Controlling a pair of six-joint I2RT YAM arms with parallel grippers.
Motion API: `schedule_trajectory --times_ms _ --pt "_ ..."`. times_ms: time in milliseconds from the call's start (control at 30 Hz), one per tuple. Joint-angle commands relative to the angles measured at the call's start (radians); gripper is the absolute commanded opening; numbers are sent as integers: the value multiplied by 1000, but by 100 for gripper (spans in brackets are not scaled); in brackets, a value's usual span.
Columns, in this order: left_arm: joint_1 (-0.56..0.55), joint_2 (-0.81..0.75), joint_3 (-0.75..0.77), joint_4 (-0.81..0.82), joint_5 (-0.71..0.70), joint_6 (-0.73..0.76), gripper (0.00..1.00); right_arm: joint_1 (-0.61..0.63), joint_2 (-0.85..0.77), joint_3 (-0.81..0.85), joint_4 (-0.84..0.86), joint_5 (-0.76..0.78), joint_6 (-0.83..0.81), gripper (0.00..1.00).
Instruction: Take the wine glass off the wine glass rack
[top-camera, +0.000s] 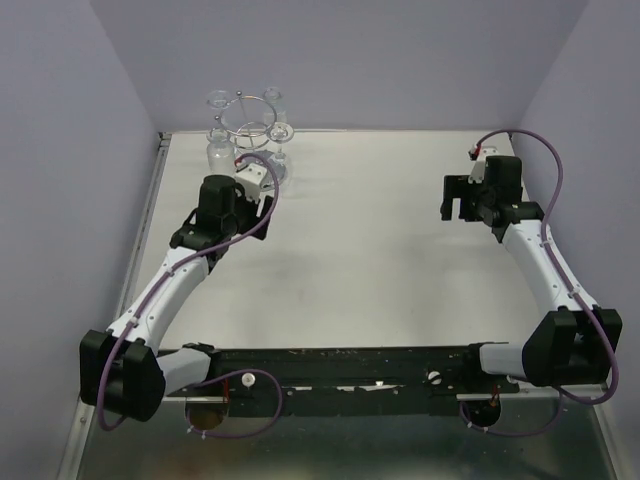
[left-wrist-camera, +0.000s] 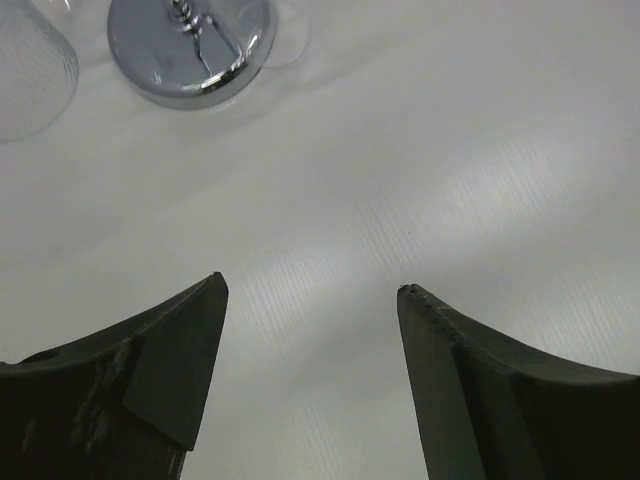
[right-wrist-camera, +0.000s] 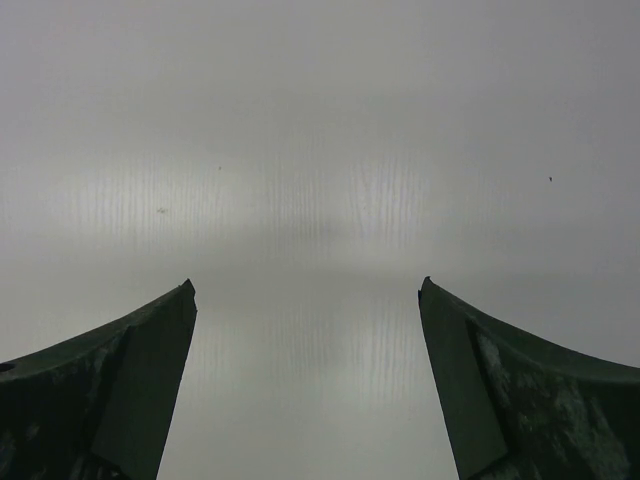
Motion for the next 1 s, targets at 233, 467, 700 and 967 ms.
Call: schedule_trajectory --times_ms 233,467,700,967 --pt "4 133 493 -4 165 -47 84 -4 86 194 -6 -219 51 100" --pt "123 206 733 -44 238 27 89 -4 114 221 -6 -294 71 100" --pt "312 275 981 -168 347 79 91 -4 94 180 -3 -305 76 100" --pt "553 300 948 -70 404 -160 90 -4 103 178 3 -409 85 100"
